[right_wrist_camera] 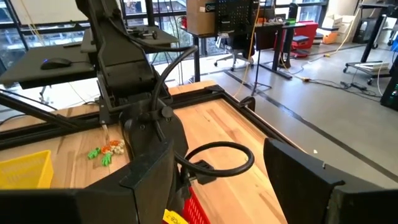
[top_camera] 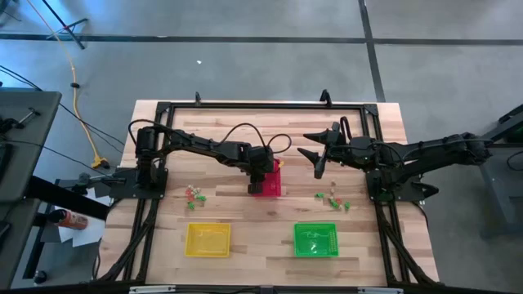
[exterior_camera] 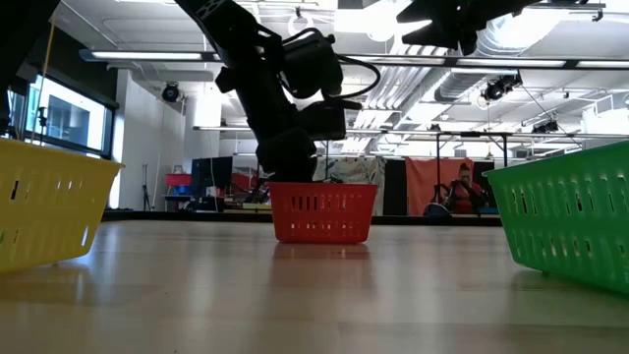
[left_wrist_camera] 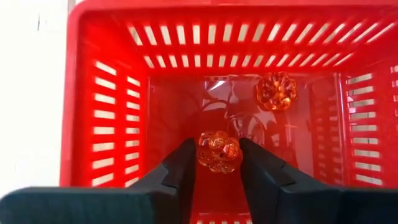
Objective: Sort Halloween decoration
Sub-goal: Put the orange pumpkin toy into the red bin, then put the right orange pumpkin toy into the red bin
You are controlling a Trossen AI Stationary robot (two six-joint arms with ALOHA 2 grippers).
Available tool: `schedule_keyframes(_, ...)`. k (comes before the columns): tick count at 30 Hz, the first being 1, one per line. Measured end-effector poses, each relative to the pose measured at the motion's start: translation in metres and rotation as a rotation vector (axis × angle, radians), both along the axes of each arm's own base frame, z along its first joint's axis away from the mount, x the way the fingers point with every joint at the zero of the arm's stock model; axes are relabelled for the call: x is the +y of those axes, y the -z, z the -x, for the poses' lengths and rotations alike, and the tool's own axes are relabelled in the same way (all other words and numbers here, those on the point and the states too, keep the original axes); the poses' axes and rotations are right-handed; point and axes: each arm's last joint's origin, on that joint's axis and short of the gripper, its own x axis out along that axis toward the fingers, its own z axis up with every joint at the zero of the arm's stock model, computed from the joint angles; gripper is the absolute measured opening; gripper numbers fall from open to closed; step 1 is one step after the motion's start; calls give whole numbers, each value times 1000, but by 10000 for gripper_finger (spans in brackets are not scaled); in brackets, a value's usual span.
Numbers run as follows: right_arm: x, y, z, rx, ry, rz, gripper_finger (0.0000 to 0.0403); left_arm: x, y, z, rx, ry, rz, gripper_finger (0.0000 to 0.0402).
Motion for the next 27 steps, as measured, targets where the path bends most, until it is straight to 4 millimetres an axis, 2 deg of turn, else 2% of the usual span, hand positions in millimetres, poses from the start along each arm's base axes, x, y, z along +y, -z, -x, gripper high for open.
schedule_keyframes(10, 0, 0, 0, -4, 2, -16, 244, 0, -1, 1, 18, -29, 24, 173)
schedule_keyframes(15, 0, 0, 0, -22, 9, -61, 244, 0, -21, -1, 67, -29, 47, 194)
schedule_keyframes(17, 0, 0, 0, -20, 9, -57, 244, 1, -36, 0, 54, -26, 44, 197)
schedule_keyframes(22, 0, -2, 0, -46, 14, -63, 244, 3, -84, 17, -38, -67, 55, 197)
schedule_keyframes(27, 1, -5, -1, -77, -12, -70, 244, 1, -143, 38, -282, -132, 65, 197)
